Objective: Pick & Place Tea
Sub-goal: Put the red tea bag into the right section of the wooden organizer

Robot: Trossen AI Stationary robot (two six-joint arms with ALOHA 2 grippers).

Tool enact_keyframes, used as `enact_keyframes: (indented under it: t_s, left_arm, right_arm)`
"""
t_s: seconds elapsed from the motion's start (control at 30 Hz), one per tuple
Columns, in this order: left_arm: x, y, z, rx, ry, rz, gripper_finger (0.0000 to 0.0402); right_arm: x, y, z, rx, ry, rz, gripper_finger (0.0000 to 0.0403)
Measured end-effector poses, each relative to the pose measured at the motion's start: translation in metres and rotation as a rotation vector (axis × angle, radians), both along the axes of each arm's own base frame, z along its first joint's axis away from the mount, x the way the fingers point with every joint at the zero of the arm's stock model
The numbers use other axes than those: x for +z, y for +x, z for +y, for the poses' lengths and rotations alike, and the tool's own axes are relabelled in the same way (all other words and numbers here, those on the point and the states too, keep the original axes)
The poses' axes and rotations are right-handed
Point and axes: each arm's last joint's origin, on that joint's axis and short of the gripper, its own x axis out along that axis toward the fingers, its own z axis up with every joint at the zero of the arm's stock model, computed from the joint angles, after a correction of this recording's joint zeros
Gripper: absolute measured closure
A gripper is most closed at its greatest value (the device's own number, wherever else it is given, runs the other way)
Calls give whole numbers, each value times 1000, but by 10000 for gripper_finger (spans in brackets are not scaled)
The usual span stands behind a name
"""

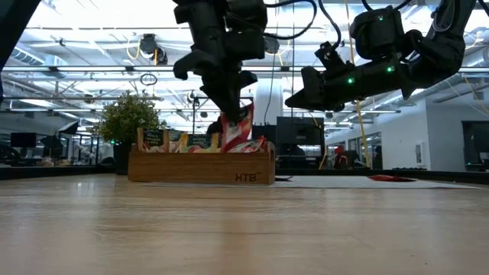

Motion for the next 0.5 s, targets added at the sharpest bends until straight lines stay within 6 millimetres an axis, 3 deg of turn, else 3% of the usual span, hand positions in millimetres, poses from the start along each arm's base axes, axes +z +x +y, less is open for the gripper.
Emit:
enact_keyframes:
  t_s: [0.5]
  left_arm:
    - [1,3,8,-12,-30,-49,401]
  right_arm:
    - [-3,-1,0,-1,5,33,403]
